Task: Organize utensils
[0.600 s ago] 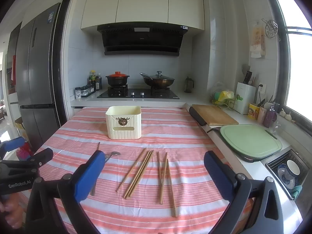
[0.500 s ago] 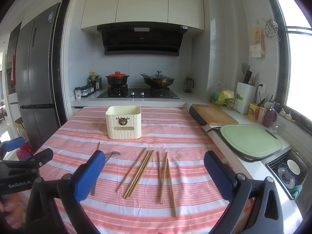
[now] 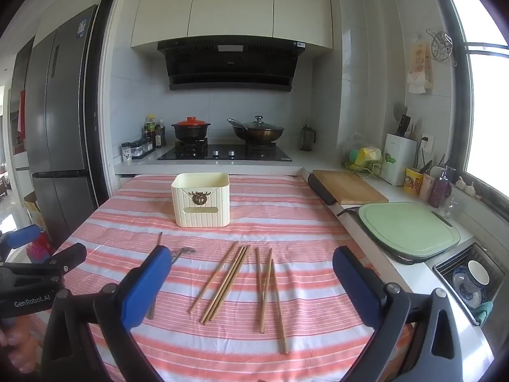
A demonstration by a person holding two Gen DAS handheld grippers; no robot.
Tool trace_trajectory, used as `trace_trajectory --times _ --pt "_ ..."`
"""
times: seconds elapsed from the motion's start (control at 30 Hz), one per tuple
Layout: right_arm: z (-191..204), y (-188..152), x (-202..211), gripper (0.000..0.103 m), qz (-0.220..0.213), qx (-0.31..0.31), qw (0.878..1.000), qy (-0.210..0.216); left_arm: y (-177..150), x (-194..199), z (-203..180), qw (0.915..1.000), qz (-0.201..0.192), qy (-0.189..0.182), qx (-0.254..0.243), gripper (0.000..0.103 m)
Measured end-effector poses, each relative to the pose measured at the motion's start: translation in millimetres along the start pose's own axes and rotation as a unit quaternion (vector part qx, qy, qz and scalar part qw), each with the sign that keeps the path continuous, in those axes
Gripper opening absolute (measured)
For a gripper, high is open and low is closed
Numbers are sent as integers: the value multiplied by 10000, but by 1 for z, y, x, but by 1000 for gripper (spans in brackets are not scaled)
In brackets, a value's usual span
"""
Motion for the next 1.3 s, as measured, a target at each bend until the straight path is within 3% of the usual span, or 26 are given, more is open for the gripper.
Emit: trace_trajectory --times 0.83,1.3 --pt "0 0 -1 103 12 -8 10000 0 3 2 1 10000 -44 13 17 103" --pt "-4 2 -5 103 61 -23 10000 -2 1 -6 -3 9998 -36 205 -34 103"
Point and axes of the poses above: each gripper's, at about its wrist camera, not at the fingertips, and x roughly against the way its jaws point, z to its left, y to its top, the point moved 2 cm from there along -x, roughly the way its jaws point, and after that the axes turned 12 degrees about z, right-handed, at the moved point
